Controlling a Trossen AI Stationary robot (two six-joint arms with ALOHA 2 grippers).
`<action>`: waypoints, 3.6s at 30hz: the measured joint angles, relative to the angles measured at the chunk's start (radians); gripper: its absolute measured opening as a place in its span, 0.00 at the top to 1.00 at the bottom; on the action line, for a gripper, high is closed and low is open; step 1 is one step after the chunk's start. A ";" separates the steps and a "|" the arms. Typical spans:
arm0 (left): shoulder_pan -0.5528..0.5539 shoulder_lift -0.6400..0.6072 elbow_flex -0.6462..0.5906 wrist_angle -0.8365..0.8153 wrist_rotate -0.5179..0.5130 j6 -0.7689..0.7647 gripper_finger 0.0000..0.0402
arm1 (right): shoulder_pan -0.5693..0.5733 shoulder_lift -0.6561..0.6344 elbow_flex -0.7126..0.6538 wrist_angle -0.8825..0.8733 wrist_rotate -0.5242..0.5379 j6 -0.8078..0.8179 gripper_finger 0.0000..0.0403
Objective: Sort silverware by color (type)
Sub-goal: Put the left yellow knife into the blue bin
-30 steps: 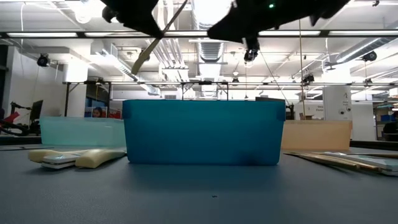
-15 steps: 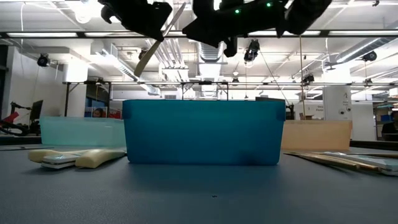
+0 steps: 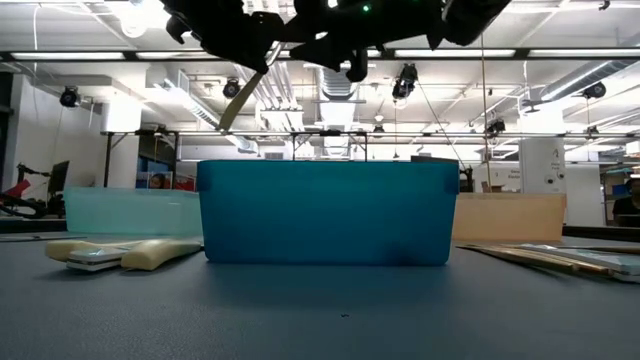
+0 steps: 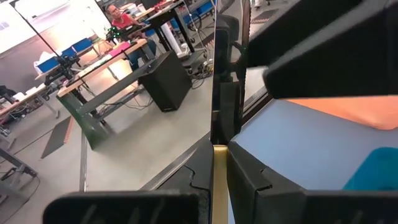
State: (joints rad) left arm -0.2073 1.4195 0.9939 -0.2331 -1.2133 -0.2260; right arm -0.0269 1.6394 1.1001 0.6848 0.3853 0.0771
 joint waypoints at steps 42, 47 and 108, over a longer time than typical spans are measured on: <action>-0.006 -0.059 0.000 -0.036 0.079 0.051 0.61 | -0.011 -0.027 0.036 -0.118 0.000 -0.097 0.98; -0.008 -0.137 0.000 -0.105 0.080 0.087 0.60 | -0.011 -0.066 0.044 -0.209 0.000 -0.068 0.98; -0.010 -0.912 -0.496 0.389 0.725 0.584 0.71 | 0.003 0.016 0.197 -0.748 -0.439 0.623 0.98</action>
State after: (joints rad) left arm -0.2169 0.5079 0.4984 0.1562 -0.4881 0.3580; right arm -0.0242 1.6554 1.2968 -0.0635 -0.0540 0.7002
